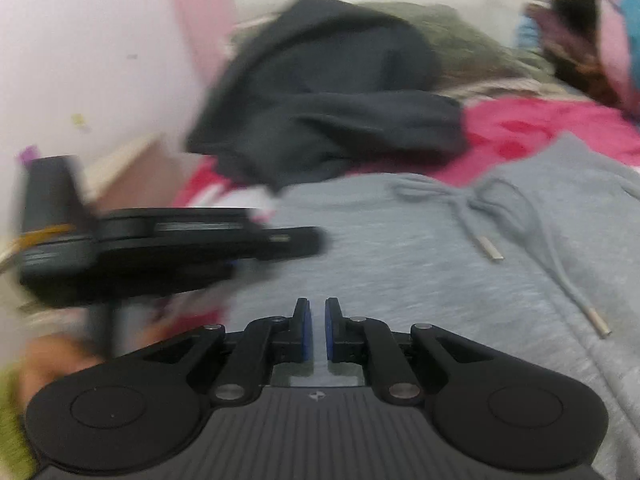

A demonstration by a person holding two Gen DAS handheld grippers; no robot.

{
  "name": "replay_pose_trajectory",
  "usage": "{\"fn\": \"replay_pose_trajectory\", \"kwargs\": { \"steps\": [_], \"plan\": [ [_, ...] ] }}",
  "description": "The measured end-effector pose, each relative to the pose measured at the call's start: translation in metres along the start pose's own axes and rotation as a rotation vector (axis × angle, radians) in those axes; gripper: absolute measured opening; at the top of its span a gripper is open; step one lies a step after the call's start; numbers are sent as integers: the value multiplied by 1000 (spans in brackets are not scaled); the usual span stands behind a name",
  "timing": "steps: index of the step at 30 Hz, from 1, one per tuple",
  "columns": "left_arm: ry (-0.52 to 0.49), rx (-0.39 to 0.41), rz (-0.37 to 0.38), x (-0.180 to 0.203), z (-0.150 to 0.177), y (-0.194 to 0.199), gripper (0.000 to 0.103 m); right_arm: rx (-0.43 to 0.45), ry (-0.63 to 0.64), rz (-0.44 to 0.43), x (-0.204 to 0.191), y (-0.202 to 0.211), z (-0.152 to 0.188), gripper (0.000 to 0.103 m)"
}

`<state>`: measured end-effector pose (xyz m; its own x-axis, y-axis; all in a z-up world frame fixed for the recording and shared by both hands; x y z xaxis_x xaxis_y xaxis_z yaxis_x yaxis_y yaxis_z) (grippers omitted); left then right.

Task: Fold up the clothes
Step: 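Grasp the sweatpants waistband with the left gripper while the right gripper closes beside it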

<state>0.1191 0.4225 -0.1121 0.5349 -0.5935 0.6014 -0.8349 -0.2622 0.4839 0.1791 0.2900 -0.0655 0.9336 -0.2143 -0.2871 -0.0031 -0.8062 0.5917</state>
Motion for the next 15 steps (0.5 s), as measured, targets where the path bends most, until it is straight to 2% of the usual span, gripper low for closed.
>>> {"fn": "replay_pose_trajectory", "kwargs": {
  "steps": [2, 5, 10, 15],
  "plan": [
    [-21, 4, -5, 1, 1, 1, 25, 16, -14, 16, -3, 19, 2, 9],
    [-35, 4, -8, 2, 1, 2, 26, 32, -87, 95, 14, 60, 14, 9],
    [-52, 4, -13, 3, 1, 4, 29, -3, -145, 271, 34, 124, 57, 10],
    [-100, 17, -39, 7, 2, 8, 32, 11, -191, 366, 29, 171, 100, 11]
  ]
}}
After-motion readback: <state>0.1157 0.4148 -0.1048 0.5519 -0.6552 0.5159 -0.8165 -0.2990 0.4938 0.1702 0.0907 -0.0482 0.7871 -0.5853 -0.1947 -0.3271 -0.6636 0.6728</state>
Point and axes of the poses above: each gripper's, at about its wrist camera, not at the fingertips, and y roughly against the way its jaws point, x to its right, z to its underside, the point moved 7 cm from there along -y, roughly the way its jaws point, and after that the axes turned 2 degrees about -z, right-handed, at the moved point
